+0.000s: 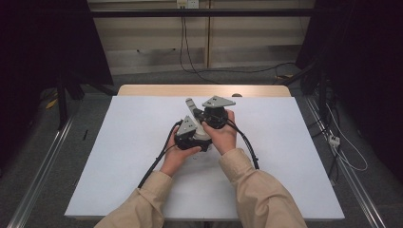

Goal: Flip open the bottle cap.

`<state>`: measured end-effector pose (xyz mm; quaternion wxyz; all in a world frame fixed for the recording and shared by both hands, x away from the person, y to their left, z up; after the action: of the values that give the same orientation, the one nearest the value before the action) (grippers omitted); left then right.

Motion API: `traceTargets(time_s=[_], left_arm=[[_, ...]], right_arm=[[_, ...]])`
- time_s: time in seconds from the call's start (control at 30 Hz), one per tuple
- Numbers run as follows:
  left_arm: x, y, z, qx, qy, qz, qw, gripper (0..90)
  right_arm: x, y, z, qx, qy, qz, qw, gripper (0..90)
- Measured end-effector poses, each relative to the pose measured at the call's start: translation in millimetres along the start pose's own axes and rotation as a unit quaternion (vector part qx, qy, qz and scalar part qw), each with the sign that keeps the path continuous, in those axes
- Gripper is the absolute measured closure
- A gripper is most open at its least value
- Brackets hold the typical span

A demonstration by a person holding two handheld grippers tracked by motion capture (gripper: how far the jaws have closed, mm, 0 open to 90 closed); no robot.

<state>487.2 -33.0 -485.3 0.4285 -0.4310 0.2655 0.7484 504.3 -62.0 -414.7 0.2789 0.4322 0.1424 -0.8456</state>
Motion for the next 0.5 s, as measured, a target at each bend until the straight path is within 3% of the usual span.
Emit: traceTargets(time_s=[0.13, 0.33, 0.5], left_arm=[[2.7, 0.7, 3.8, 0.017, -0.011, -0.006, 0.9998, 12.2], [6.1, -1.4, 10.0, 0.016, -0.017, -0.003, 0.9997, 10.2], [9.9, -3.4, 16.3, 0.016, -0.029, -0.012, 0.9994, 10.1]], right_arm=[[1.2, 0.2, 1.8, 0.002, 0.002, 0.004, 1.0000, 89.7], [1.9, -2.3, 3.1, -0.003, 0.005, 0.001, 1.0000, 87.3], [1.2, -4.9, 5.5, -0.003, 0.005, 0.002, 1.0000, 81.2]])
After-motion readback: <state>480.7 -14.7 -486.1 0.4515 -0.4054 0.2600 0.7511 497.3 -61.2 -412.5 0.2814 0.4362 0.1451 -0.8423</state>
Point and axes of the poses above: each handheld gripper's, and its own axes: z roughly backward along the jaws, x roughly out of its underside, y roughly to its right, the point moved 8 cm from there along -z, roughly forward along the jaws, and after that the axes turned 12 degrees about -y, right-handed, at the moved point
